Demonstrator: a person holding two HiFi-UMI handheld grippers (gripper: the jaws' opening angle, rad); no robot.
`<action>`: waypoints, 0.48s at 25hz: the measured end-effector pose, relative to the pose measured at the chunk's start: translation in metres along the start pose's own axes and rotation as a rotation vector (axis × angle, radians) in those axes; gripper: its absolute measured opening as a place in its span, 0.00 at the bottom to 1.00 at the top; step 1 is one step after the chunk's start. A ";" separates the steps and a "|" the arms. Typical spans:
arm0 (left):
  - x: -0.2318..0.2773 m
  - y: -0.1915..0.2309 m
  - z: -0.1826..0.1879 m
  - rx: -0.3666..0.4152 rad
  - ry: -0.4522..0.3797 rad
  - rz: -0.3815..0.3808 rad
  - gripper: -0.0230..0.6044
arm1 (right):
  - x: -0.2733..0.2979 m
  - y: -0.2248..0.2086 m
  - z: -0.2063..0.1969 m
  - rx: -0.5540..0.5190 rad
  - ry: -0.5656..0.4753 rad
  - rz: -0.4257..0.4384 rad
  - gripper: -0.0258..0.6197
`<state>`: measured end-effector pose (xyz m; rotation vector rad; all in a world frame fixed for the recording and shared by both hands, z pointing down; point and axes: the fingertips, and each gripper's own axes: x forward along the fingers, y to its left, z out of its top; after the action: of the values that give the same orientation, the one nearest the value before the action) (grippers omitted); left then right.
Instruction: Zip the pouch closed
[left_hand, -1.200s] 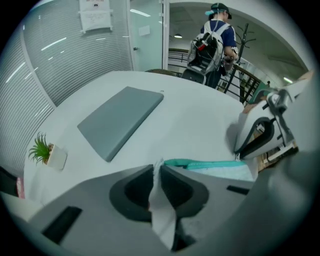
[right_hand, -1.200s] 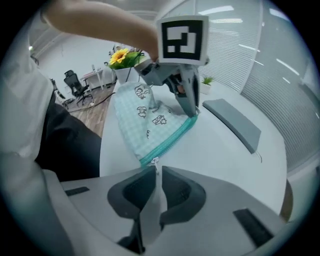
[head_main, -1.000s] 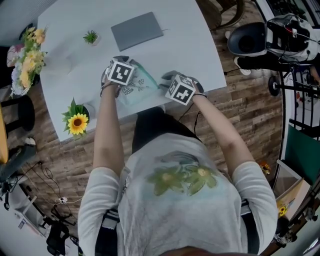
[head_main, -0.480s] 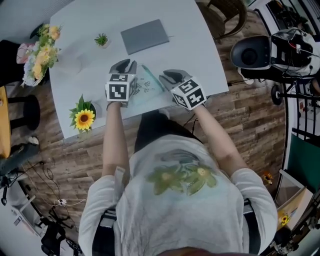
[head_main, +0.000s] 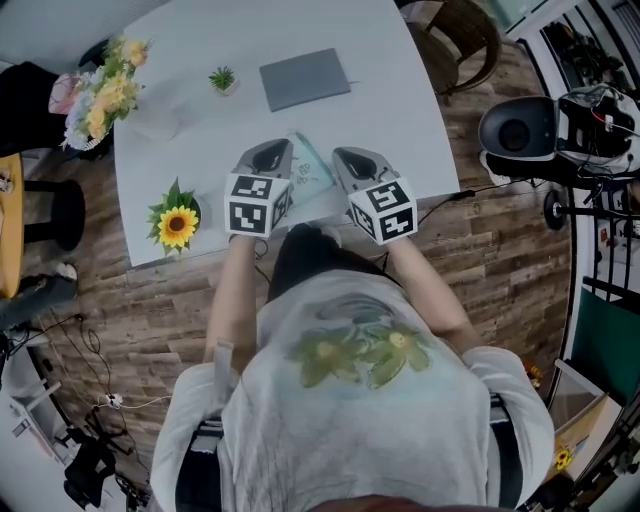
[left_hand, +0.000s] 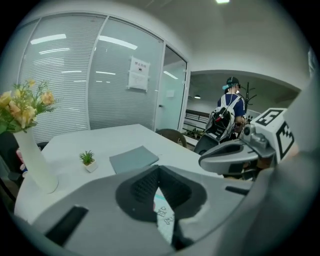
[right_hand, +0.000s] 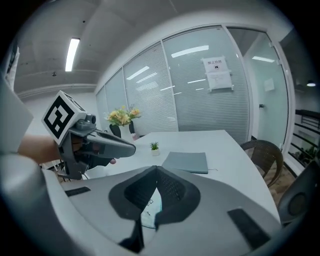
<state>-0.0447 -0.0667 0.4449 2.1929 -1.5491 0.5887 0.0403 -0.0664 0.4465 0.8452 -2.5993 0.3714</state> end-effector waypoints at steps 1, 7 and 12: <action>-0.004 -0.006 0.003 -0.006 -0.010 -0.001 0.04 | -0.004 0.002 0.002 0.006 -0.006 0.001 0.07; -0.019 -0.025 0.012 -0.080 -0.079 -0.018 0.04 | -0.011 0.017 0.010 0.012 -0.030 0.014 0.07; -0.031 -0.032 0.017 -0.104 -0.103 -0.031 0.04 | -0.018 0.023 0.015 0.017 -0.041 0.018 0.07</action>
<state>-0.0218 -0.0414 0.4119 2.1947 -1.5577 0.3817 0.0356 -0.0452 0.4222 0.8441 -2.6472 0.3859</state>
